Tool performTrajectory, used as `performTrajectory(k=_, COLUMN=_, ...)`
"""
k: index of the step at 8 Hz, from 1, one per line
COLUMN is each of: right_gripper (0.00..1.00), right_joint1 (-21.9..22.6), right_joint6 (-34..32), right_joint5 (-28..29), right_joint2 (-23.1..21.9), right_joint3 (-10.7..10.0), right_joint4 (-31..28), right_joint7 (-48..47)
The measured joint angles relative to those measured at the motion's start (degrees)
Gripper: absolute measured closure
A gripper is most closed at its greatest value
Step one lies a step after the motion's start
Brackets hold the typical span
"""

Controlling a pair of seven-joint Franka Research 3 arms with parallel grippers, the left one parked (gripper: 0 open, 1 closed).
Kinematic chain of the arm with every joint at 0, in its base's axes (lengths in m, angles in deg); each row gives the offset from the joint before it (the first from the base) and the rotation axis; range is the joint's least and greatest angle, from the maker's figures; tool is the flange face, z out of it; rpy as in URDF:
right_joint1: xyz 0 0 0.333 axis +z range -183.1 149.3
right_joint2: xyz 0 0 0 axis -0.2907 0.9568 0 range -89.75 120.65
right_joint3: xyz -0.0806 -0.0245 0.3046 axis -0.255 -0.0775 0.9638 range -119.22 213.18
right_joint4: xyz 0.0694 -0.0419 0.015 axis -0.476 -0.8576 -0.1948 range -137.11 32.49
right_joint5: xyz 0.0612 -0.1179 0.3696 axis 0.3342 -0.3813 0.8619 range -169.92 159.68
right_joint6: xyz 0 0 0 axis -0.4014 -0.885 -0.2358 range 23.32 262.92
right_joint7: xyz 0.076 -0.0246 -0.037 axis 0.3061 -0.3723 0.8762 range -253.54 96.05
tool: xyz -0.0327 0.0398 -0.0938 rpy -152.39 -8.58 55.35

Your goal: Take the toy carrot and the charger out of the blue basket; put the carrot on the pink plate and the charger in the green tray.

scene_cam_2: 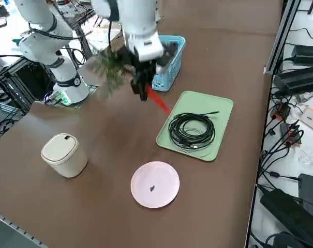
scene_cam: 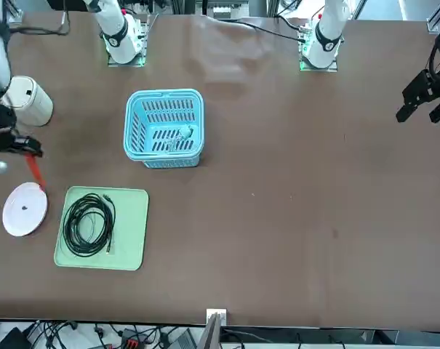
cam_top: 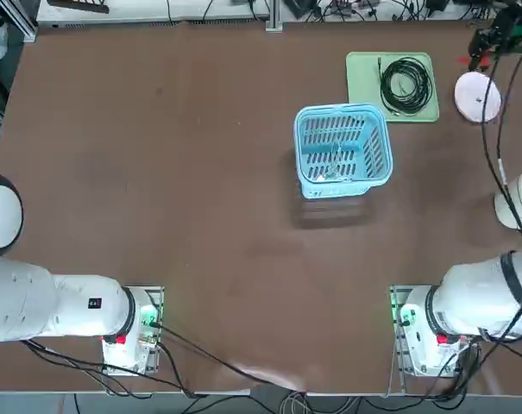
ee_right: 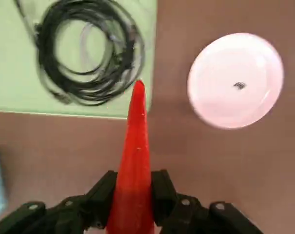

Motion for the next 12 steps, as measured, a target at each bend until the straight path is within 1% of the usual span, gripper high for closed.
performTrajectory(k=1, right_gripper=0.63, right_joint1=-2.71, right_joint6=4.75, right_joint5=-1.19, right_joint2=3.2, right_joint3=-0.02, right_joint4=0.24, right_joint7=4.37)
performTrajectory(k=3, right_gripper=0.63, right_joint1=-5.67, right_joint6=13.01, right_joint5=-2.77, right_joint2=8.56, right_joint3=-0.01, right_joint4=0.6, right_joint7=9.34)
performTrajectory(k=5, right_gripper=0.63, right_joint1=-7.34, right_joint6=20.48, right_joint5=-2.87, right_joint2=12.3, right_joint3=0.03, right_joint4=0.87, right_joint7=13.77)
performTrajectory(k=7, right_gripper=0.63, right_joint1=-9.44, right_joint6=25.81, right_joint5=-2.86, right_joint2=15.73, right_joint3=0.03, right_joint4=1.75, right_joint7=19.32)
performTrajectory(k=8, right_gripper=0.63, right_joint1=-10.41, right_joint6=28.05, right_joint5=-2.86, right_joint2=17.69, right_joint3=0.05, right_joint4=2.84, right_joint7=21.49)
performTrajectory(k=10, right_gripper=0.63, right_joint1=-11.51, right_joint6=29.74, right_joint5=-2.85, right_joint2=20.57, right_joint3=0.17, right_joint4=4.59, right_joint7=23.0)
performTrajectory(k=12, right_gripper=0.63, right_joint1=-11.59, right_joint6=29.84, right_joint5=-2.85, right_joint2=21.27, right_joint3=0.36, right_joint4=5.0, right_joint7=23.06)
